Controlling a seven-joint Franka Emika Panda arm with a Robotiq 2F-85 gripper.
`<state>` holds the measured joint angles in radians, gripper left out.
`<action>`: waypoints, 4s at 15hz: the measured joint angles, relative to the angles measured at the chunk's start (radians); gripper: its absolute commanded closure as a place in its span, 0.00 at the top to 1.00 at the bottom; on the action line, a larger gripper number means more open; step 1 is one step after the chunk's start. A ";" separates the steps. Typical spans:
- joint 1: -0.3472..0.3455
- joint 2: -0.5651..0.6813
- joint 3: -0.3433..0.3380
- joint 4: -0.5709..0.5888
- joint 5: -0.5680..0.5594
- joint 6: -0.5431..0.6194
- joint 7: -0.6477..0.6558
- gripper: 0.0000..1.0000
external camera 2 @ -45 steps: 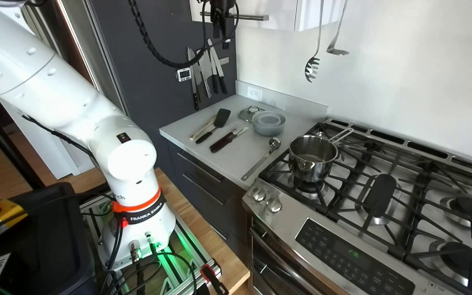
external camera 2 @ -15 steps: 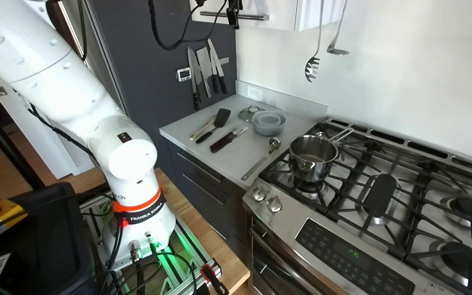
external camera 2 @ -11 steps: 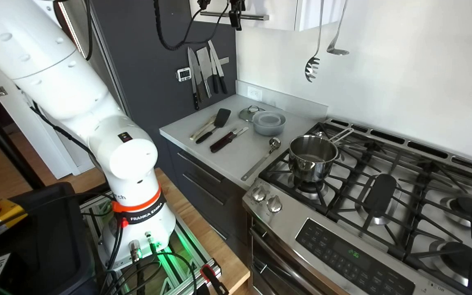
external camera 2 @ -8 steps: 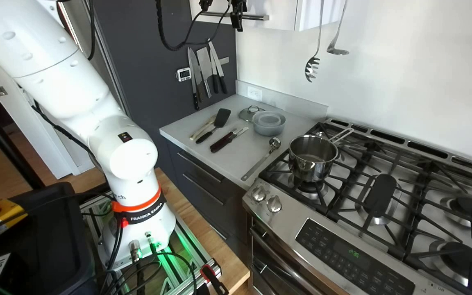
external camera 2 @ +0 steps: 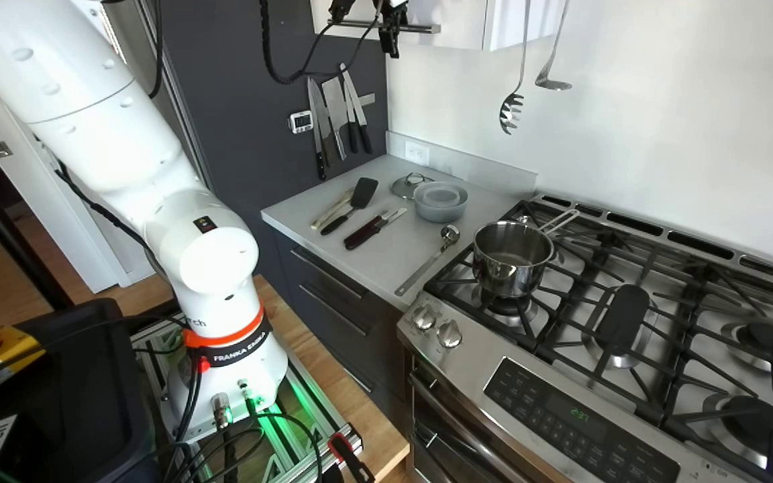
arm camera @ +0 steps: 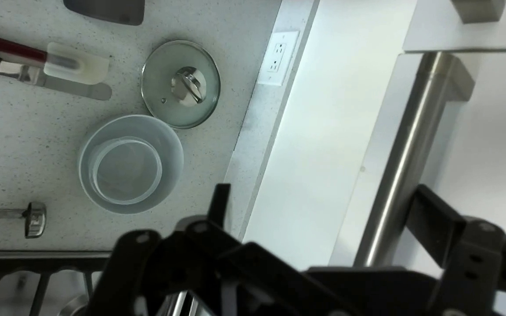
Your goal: Open the right cabinet door
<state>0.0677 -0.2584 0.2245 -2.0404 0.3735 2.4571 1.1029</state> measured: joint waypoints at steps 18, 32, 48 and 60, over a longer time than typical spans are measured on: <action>0.008 -0.025 -0.076 0.046 -0.044 -0.252 -0.278 1.00; 0.001 -0.141 -0.145 -0.084 0.113 -0.304 -0.358 1.00; -0.015 -0.291 -0.173 -0.301 0.271 -0.095 -0.470 1.00; -0.046 -0.351 -0.189 -0.339 0.275 -0.001 -0.550 1.00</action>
<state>0.0219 -0.6093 0.0359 -2.3793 0.6480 2.4558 0.5530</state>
